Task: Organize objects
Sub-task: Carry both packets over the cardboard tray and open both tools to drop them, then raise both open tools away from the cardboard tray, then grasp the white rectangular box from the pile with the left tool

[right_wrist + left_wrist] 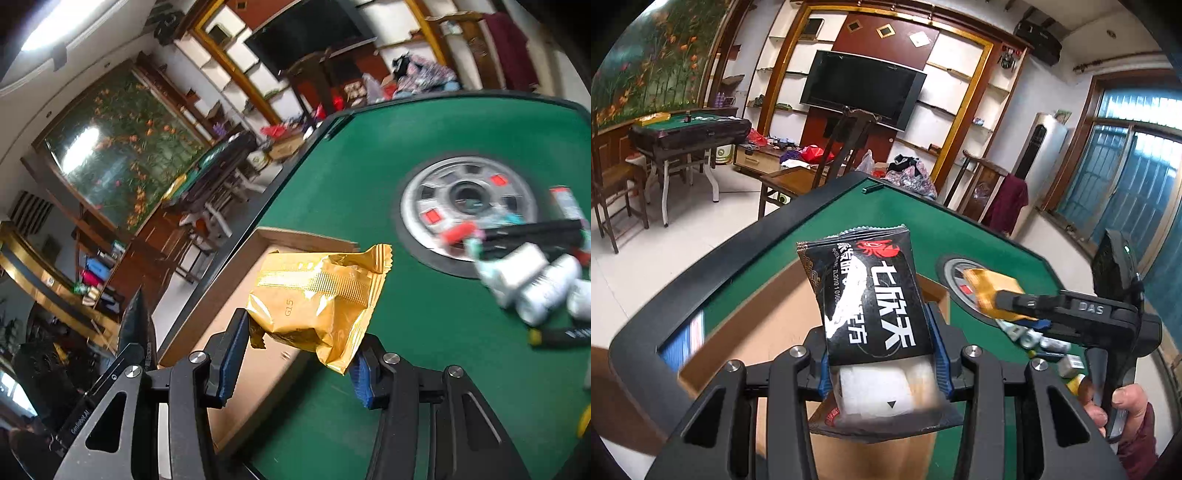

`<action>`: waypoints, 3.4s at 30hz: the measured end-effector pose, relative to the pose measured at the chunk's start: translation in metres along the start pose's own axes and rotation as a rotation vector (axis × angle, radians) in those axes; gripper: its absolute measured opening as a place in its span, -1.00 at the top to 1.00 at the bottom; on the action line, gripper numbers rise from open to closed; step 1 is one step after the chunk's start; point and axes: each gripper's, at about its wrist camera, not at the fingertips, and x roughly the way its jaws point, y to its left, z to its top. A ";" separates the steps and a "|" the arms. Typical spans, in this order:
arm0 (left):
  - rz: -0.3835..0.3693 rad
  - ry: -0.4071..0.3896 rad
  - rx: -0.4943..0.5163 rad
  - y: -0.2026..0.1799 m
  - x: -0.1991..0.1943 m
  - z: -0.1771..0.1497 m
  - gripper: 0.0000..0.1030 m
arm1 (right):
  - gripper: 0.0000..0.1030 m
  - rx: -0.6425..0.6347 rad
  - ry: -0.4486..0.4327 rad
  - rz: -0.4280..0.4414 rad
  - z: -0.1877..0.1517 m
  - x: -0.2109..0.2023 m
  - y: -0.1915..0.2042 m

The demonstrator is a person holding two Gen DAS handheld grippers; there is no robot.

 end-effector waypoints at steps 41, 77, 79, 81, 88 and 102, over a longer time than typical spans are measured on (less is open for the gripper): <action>0.005 -0.063 -0.071 -0.064 -0.012 -0.006 -0.72 | -0.71 0.019 -0.010 -0.381 -0.083 -0.058 -0.133; -0.007 0.134 0.103 -0.129 0.026 -0.077 -0.72 | -0.98 0.057 -0.056 -0.285 -0.085 -0.067 -0.143; -0.007 0.136 0.098 -0.128 0.026 -0.077 -0.72 | -0.98 0.057 -0.056 -0.284 -0.085 -0.067 -0.143; -0.007 0.139 0.096 -0.127 0.026 -0.077 -0.72 | -0.99 0.056 -0.056 -0.285 -0.085 -0.066 -0.143; -0.032 0.138 0.081 -0.124 0.026 -0.074 -0.72 | -0.99 0.088 -0.064 -0.332 -0.083 -0.066 -0.143; -0.090 0.232 0.171 -0.149 0.094 -0.045 -0.73 | -1.00 0.043 -0.398 -0.465 -0.061 -0.168 -0.126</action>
